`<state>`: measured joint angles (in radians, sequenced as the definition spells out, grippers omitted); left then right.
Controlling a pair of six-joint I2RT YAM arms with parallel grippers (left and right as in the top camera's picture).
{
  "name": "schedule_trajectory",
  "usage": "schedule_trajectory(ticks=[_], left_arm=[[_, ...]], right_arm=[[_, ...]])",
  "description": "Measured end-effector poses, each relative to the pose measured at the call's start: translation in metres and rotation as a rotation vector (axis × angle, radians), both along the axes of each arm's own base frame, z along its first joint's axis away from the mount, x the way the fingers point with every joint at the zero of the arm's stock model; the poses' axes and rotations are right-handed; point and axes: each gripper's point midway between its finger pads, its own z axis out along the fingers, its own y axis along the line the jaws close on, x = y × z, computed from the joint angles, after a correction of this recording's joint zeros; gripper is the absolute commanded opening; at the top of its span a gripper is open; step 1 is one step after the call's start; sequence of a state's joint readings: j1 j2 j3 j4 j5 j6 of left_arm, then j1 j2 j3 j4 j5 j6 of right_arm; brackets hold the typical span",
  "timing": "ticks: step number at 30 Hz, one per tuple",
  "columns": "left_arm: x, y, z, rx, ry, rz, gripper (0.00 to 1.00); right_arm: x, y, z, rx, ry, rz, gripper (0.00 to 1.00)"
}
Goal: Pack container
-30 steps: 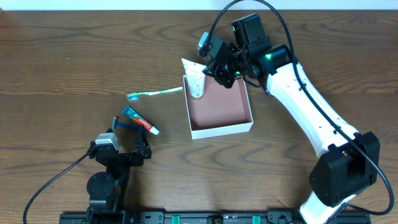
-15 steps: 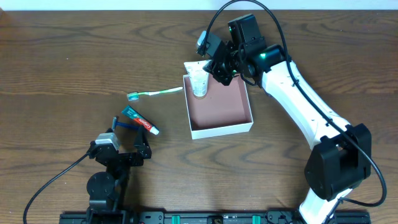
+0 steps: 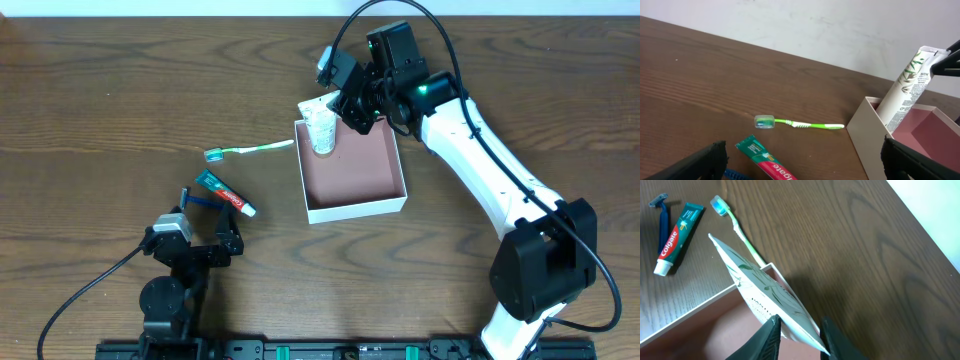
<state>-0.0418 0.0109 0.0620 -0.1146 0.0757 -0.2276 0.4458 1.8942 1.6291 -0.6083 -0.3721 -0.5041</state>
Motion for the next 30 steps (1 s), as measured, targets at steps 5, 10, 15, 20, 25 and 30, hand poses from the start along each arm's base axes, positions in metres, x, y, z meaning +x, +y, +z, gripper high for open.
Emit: schedule_trajectory(ticks=[5, 10, 15, 20, 25, 30], left_arm=[[0.000, 0.000, 0.000, 0.000, 0.000, 0.000, 0.98], [0.000, 0.000, 0.000, 0.000, 0.000, 0.000, 0.98], [0.000, 0.000, 0.000, 0.000, 0.000, 0.000, 0.98], [0.000, 0.000, 0.000, 0.000, 0.000, 0.000, 0.98], [0.000, 0.000, 0.000, 0.000, 0.000, 0.000, 0.98], [0.000, 0.000, 0.000, 0.000, 0.000, 0.000, 0.98]], right_arm=[[-0.001, 0.001, 0.000, 0.008, 0.007, 0.001, 0.40], [-0.003, 0.002, 0.000, 0.022, 0.029, -0.010, 0.40], [-0.008, 0.000, -0.004, 0.021, 0.074, -0.030, 0.46], [-0.013, -0.003, -0.008, 0.016, 0.117, -0.052, 0.55], [-0.019, -0.013, 0.001, -0.003, 0.130, -0.102, 0.59], [-0.048, -0.037, 0.036, -0.025, 0.147, -0.169, 0.59]])
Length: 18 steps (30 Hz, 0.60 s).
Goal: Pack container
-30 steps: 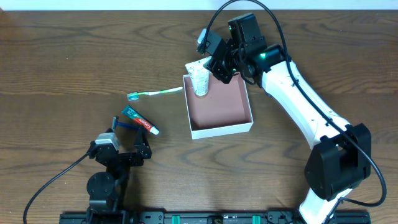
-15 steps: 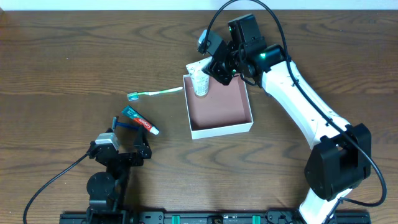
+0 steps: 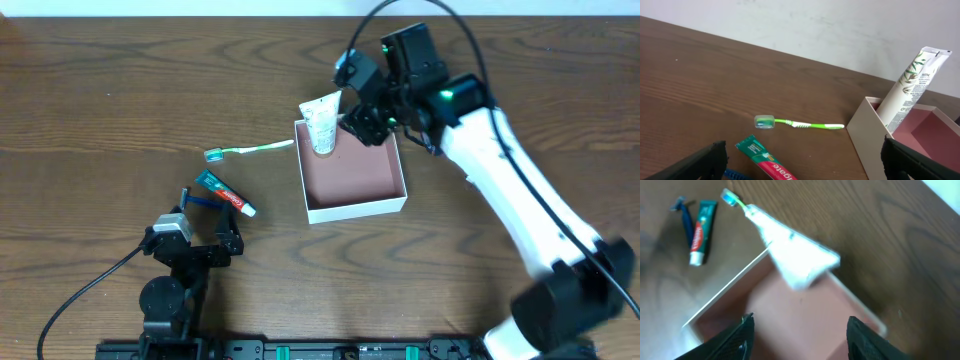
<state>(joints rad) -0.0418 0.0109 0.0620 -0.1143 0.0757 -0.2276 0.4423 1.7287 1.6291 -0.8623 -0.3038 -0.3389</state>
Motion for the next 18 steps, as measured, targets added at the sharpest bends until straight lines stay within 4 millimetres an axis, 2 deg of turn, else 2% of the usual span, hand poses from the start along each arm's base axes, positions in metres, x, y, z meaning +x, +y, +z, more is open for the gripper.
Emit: schedule_trajectory(ticks=[3, 6, 9, 11, 18], left_arm=[[0.000, 0.000, 0.000, 0.000, 0.000, 0.000, 0.98], [0.000, 0.000, 0.000, 0.000, 0.000, 0.000, 0.98], [0.000, 0.000, 0.000, 0.000, 0.000, 0.000, 0.98], [0.000, 0.000, 0.000, 0.000, 0.000, 0.000, 0.98], [0.000, 0.000, 0.000, 0.000, 0.000, 0.000, 0.98]], right_arm=[[-0.029, -0.019, 0.016, -0.021, 0.057, -0.043, 0.49], [-0.052, -0.033, 0.012, -0.059, 0.148, -0.075, 0.32], [-0.068, -0.041, -0.007, -0.098, 0.252, -0.108, 0.18], [-0.072, -0.043, -0.018, -0.110, 0.283, -0.119, 0.13], [-0.083, -0.050, -0.072, -0.145, 0.374, -0.162, 0.06]])
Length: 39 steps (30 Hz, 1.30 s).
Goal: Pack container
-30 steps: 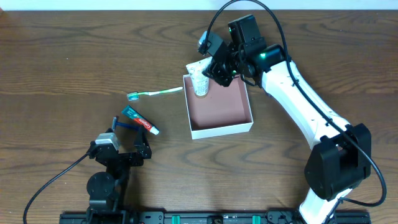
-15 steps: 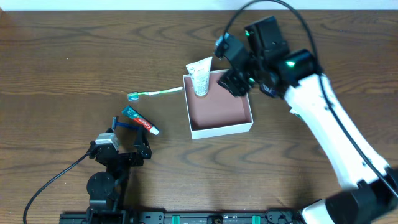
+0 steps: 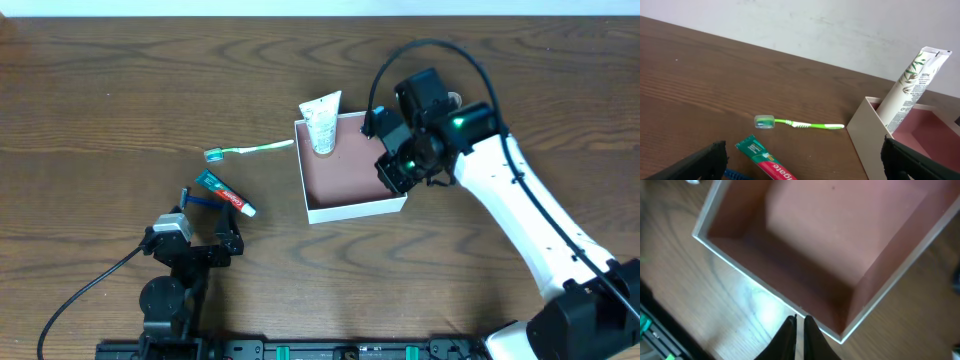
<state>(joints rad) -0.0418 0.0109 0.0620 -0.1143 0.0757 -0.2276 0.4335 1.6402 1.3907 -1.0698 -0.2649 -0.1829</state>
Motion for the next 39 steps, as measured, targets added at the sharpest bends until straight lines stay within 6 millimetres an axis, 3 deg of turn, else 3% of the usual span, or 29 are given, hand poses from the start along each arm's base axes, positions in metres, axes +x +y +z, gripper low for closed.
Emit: schedule_trajectory(ticks=[5, 13, 25, 34, 39], left_arm=[[0.000, 0.000, 0.000, 0.000, 0.000, 0.000, 0.98], [0.000, 0.000, 0.000, 0.000, 0.000, 0.000, 0.98], [0.000, 0.000, 0.000, 0.000, 0.000, 0.000, 0.98], [0.000, 0.000, 0.000, 0.000, 0.000, 0.000, 0.98], [0.000, 0.000, 0.000, 0.000, 0.000, 0.000, 0.98]], right_arm=[[-0.006, -0.004, -0.027, -0.017, 0.030, -0.021, 0.04], [-0.018, -0.016, -0.053, -0.070, 0.074, -0.048, 0.02], [-0.016, -0.017, -0.055, -0.072, 0.061, -0.057, 0.02], [0.006, -0.012, -0.055, -0.058, -0.036, -0.068, 0.04], [0.005, -0.013, -0.055, -0.063, -0.033, -0.072, 0.03]])
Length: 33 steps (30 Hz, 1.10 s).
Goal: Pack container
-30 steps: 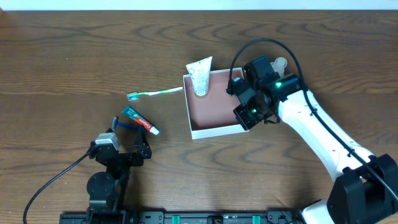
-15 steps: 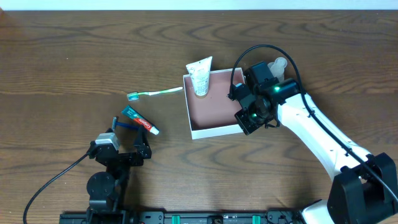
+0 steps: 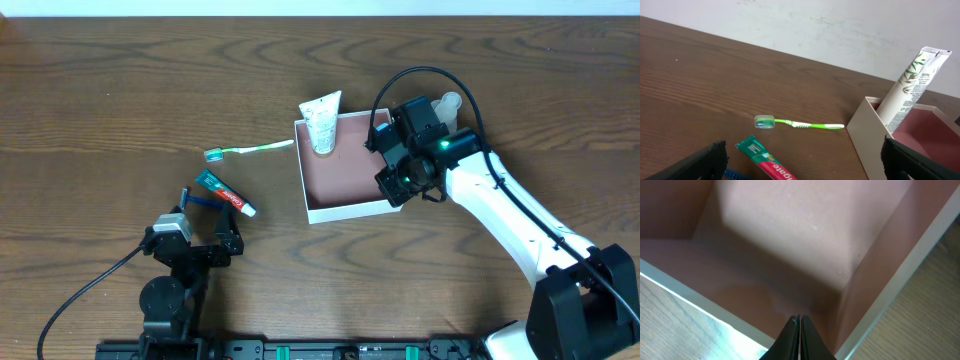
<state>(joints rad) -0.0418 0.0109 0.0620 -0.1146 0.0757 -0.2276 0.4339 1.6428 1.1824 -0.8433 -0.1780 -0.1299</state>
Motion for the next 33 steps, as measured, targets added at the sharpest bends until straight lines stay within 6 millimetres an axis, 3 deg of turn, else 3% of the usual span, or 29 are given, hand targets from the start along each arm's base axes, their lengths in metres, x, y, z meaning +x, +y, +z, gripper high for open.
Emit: schedule_trajectory(ticks=[15, 33], left_arm=[[0.000, 0.000, 0.000, 0.000, 0.000, 0.000, 0.98], [0.000, 0.000, 0.000, 0.000, 0.000, 0.000, 0.98]], right_arm=[[-0.029, -0.015, -0.007, -0.064, 0.129, -0.033, 0.01], [-0.026, -0.005, -0.004, -0.004, 0.128, -0.049, 0.01]])
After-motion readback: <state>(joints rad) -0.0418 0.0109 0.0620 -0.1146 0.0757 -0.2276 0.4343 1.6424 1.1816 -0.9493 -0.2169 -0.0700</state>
